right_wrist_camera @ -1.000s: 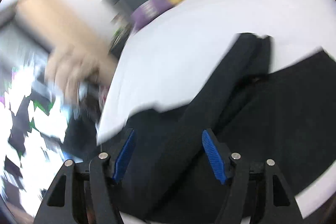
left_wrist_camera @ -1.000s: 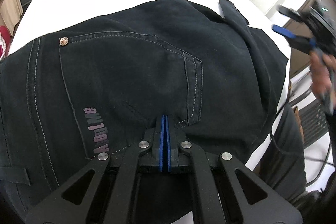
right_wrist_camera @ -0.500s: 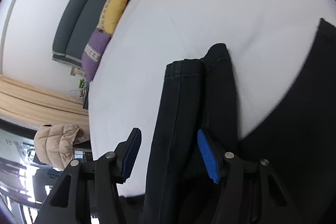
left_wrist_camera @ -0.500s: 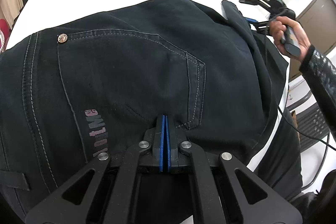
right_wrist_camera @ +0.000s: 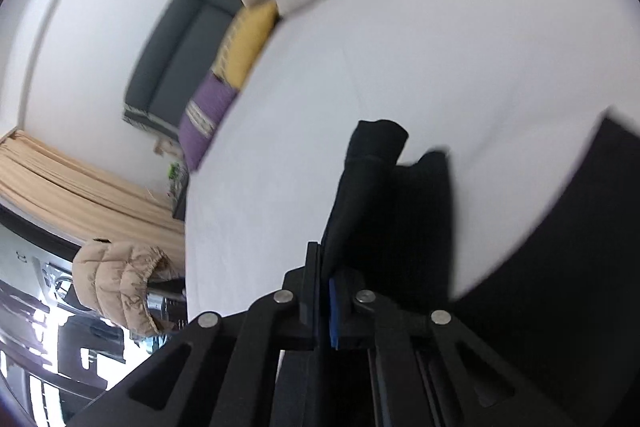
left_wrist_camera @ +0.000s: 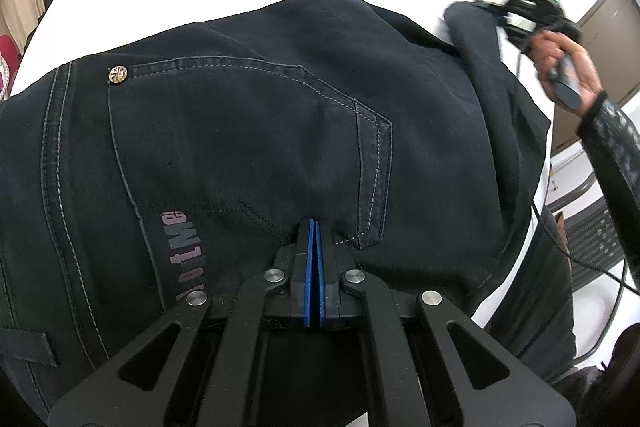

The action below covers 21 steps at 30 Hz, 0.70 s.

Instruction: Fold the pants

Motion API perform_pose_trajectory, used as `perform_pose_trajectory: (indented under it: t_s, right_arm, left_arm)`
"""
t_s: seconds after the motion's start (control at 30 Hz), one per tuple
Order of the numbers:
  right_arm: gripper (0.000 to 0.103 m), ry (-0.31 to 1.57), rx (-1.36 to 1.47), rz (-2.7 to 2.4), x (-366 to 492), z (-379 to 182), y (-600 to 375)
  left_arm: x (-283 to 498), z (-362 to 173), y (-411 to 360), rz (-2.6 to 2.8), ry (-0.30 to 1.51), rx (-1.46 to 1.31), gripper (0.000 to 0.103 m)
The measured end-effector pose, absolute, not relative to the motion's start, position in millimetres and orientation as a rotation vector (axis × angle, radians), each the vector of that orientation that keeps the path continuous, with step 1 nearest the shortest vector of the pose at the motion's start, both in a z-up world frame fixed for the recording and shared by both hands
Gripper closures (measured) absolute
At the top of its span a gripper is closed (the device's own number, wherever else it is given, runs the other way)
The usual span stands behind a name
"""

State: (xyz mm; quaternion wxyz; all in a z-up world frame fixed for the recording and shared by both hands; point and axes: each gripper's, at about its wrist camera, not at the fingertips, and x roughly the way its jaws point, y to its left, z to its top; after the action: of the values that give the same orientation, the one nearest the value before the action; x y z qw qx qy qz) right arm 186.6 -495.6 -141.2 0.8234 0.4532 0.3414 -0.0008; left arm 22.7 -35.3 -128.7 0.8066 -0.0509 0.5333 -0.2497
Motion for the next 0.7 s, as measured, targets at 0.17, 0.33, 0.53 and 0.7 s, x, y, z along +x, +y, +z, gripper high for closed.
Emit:
perform_pose_trajectory:
  t_s: [0.17,0.33,0.53,0.7]
  right_arm:
    - [0.099,0.604,1.026,-0.103,101,-126,-541]
    - [0.099,0.586,1.150,-0.267,8,-167,-577]
    - [0.085,0.547,1.317,-0.268,-30,-209,-583]
    - [0.053,0.491,1.314,-0.223,-13,-201,-586]
  left_arm:
    - [19,-129,-40,-0.530,1.134,-0.093,0.102]
    - [17,-129,-43,-0.525,1.132,-0.085,0.102]
    - [17,-127,-57,-0.506,1.141,-0.056,0.102]
    - [17,-124,-65,-0.486,1.143,-0.044,0.102]
